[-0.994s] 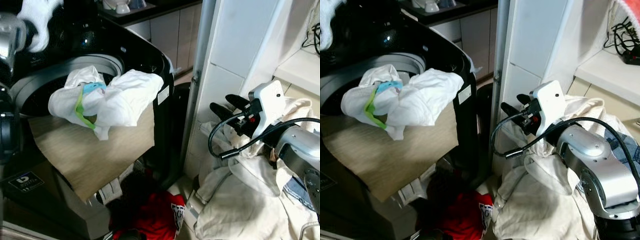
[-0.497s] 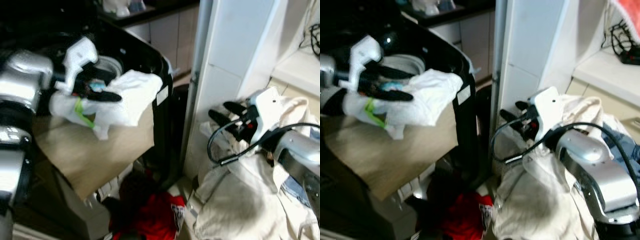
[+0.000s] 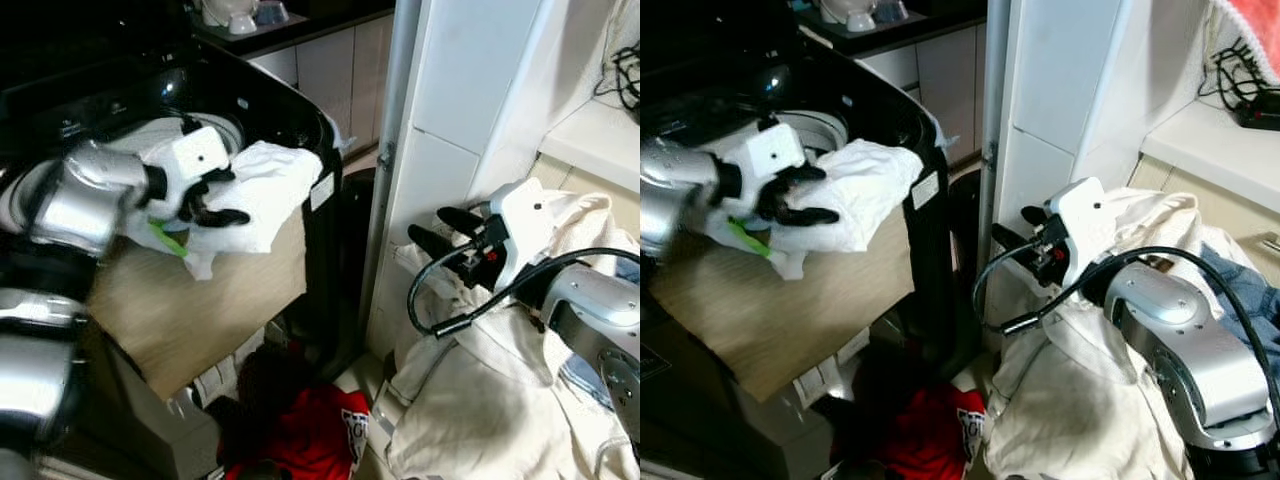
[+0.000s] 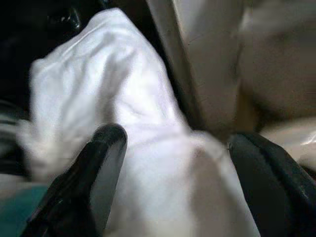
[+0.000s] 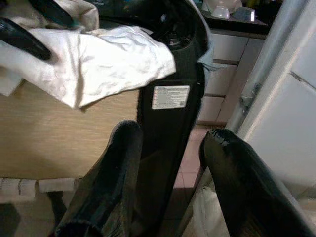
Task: Clothes washing
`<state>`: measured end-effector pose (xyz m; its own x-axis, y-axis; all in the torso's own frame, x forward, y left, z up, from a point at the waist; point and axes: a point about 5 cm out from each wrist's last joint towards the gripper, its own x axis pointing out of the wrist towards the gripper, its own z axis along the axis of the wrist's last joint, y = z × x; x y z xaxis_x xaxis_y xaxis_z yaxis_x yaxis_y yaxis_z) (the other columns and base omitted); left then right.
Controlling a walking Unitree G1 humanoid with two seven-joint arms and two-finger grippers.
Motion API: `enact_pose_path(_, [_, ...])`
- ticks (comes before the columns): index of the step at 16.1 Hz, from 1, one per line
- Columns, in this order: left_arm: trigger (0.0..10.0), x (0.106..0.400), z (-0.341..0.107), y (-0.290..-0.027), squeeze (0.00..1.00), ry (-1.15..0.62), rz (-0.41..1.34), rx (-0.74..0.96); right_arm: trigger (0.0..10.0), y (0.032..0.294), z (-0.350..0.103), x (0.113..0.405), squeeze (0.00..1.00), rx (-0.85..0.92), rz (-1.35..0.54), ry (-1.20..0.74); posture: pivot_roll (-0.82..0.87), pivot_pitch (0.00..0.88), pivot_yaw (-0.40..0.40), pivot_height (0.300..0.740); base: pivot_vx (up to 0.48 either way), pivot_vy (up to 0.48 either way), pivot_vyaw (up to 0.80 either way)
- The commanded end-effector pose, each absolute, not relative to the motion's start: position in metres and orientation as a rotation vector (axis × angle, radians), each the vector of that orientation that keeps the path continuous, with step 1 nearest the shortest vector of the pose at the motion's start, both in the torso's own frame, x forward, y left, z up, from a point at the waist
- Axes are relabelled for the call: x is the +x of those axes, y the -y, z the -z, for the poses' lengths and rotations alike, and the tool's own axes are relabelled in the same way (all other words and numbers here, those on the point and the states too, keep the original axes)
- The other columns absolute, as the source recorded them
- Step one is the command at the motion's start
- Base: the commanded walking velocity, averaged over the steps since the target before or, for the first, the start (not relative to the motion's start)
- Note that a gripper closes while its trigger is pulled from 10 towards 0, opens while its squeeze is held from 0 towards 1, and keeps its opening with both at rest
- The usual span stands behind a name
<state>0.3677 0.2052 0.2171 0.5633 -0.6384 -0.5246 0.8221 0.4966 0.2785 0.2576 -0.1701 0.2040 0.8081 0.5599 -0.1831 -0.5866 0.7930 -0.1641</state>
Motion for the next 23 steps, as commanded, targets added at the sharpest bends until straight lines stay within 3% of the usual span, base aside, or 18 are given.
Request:
enact_pose_path(1, [10.0,0.368,-0.220,-0.209,0.00,-0.387,0.879,0.447,10.0,0.168,-0.207,0.256,0.00,-0.225,-0.629,-0.123,-0.13,0.000,0.079,0.740,0.000,0.000,0.00])
enact_pose_path(3, [10.0,0.369,-0.216,-0.212,0.00,-0.421,0.843,0.426,10.0,0.169,-0.206,0.256,0.00,-0.227,-0.626,-0.127,-0.13,0.000,0.080,0.740,0.000,0.000,0.00])
enact_pose_path(4, [9.2,0.370,-0.216,-0.214,0.00,-0.428,0.823,0.432,10.0,0.169,-0.207,0.256,0.00,-0.227,-0.625,-0.128,-0.13,0.000,0.080,0.740,0.000,0.000,0.00])
enact_pose_path(5, [5.8,0.370,-0.216,-0.215,0.00,-0.432,0.808,0.436,10.0,0.170,-0.207,0.256,0.00,-0.227,-0.624,-0.128,-0.13,0.000,0.080,0.740,0.000,0.000,0.00])
enact_pose_path(6, [0.0,0.370,-0.217,-0.215,0.00,-0.437,0.803,0.431,10.0,0.170,-0.207,0.256,0.00,-0.230,-0.621,-0.129,-0.13,0.000,0.082,0.740,0.000,0.000,0.00])
enact_pose_path(23, [0.0,0.372,-0.227,-0.212,0.00,-0.418,0.772,0.433,10.0,0.172,-0.208,0.257,0.00,-0.229,-0.608,-0.129,-0.13,0.000,0.084,0.740,0.000,0.000,0.00])
